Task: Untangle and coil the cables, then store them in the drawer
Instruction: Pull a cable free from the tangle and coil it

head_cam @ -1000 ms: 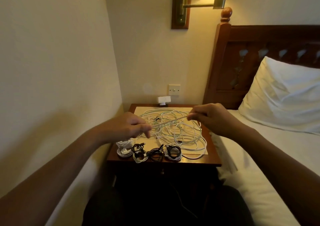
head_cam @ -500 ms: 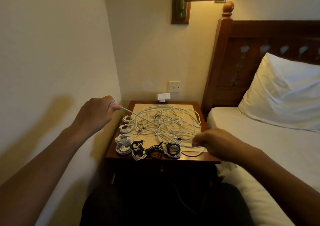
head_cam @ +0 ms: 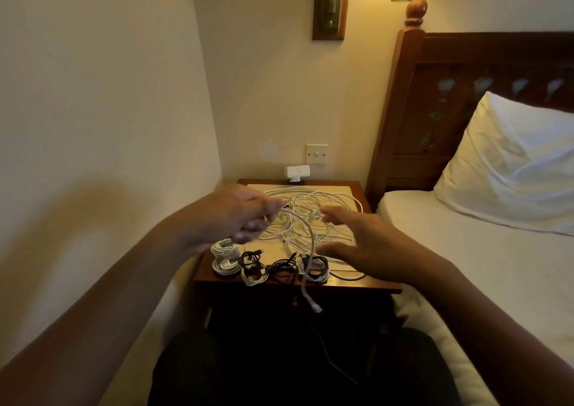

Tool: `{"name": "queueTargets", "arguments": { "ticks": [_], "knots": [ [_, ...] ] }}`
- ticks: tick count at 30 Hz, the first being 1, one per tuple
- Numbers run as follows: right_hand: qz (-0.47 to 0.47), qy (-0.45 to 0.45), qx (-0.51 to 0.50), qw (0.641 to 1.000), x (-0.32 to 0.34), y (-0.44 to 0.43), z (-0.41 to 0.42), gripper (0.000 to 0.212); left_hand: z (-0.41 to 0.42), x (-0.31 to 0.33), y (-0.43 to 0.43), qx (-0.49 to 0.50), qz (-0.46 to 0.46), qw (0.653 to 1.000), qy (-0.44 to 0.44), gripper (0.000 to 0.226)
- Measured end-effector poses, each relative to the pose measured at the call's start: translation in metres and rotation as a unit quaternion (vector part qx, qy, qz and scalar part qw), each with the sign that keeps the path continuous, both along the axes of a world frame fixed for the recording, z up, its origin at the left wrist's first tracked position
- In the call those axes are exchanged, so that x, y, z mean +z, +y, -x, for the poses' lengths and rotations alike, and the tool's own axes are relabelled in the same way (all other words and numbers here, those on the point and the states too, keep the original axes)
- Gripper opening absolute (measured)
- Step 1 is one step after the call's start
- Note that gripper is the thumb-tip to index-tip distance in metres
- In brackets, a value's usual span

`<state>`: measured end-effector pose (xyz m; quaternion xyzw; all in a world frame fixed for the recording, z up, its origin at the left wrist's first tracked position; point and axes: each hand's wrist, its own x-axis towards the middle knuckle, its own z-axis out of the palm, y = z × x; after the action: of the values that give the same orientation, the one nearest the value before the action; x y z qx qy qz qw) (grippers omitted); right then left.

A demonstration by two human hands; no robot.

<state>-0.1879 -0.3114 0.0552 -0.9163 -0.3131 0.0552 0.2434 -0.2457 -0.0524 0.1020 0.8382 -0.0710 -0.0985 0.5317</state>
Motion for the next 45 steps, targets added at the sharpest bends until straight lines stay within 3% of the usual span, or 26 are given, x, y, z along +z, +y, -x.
{"name": "queueTargets", "arguments": {
  "ticks": [4, 6, 9, 11, 15, 19, 23, 26, 28, 30, 35, 38, 41, 43, 45],
  "knots": [
    [-0.126, 0.007, 0.031, 0.992, -0.002, 0.035, 0.012, 0.021, 0.001, 0.002, -0.024, -0.015, 0.062, 0.998, 0.02, 0.033],
    [-0.177, -0.007, 0.018, 0.984, -0.003, 0.033, 0.005, 0.021, 0.003, -0.001, -0.021, -0.014, 0.059, 0.997, 0.05, 0.033],
    [-0.127, -0.075, 0.03, 0.989, -0.007, 0.028, -0.006, 0.015, 0.009, -0.003, -0.01, -0.077, 0.081, 0.981, 0.156, 0.033],
    [-0.104, -0.08, 0.041, 0.991, -0.017, 0.034, -0.006, 0.016, 0.01, -0.004, -0.006, -0.119, 0.16, 0.965, 0.171, 0.027],
    [-0.154, -0.042, 0.004, 0.987, -0.033, 0.045, 0.003, 0.024, 0.003, -0.006, -0.009, -0.073, 0.386, 0.917, 0.072, 0.027],
    [-0.024, 0.018, 0.022, 0.999, -0.045, 0.053, 0.027, 0.015, -0.016, -0.005, -0.013, 0.022, 0.497, 0.867, -0.039, 0.03],
    [0.088, -0.031, 0.097, 0.991, -0.017, 0.063, 0.064, 0.027, -0.023, -0.023, -0.033, 0.092, 0.372, 0.916, -0.118, 0.022],
    [0.097, -0.065, 0.07, 0.991, 0.008, 0.062, 0.075, 0.031, -0.023, -0.038, -0.043, 0.1, 0.147, 0.963, -0.201, 0.028],
    [0.117, -0.106, 0.08, 0.984, 0.023, 0.054, 0.072, 0.028, -0.024, -0.045, -0.043, 0.073, -0.034, 0.963, -0.257, 0.028],
    [0.121, -0.147, 0.091, 0.978, 0.038, 0.041, 0.063, 0.023, -0.022, -0.047, -0.036, 0.029, -0.101, 0.964, -0.244, 0.02],
    [-0.016, -0.242, 0.053, 0.969, 0.049, -0.007, 0.01, 0.022, -0.009, -0.049, -0.002, -0.079, 0.064, 0.995, -0.018, 0.041],
    [-0.058, -0.303, 0.028, 0.951, 0.035, -0.022, -0.01, 0.025, 0.009, -0.048, 0.004, -0.149, 0.244, 0.954, 0.086, 0.04],
    [-0.03, -0.336, 0.005, 0.941, 0.005, -0.01, -0.009, 0.023, 0.017, -0.046, -0.008, -0.192, 0.363, 0.909, 0.074, 0.025],
    [-0.059, -0.293, -0.014, 0.954, -0.013, 0.001, -0.004, 0.023, 0.015, -0.048, -0.019, -0.18, 0.441, 0.876, 0.074, 0.028],
    [-0.174, -0.16, -0.039, 0.971, -0.02, 0.01, 0.005, 0.02, 0.011, -0.053, -0.027, -0.162, 0.513, 0.838, 0.093, 0.035]
  ]
}}
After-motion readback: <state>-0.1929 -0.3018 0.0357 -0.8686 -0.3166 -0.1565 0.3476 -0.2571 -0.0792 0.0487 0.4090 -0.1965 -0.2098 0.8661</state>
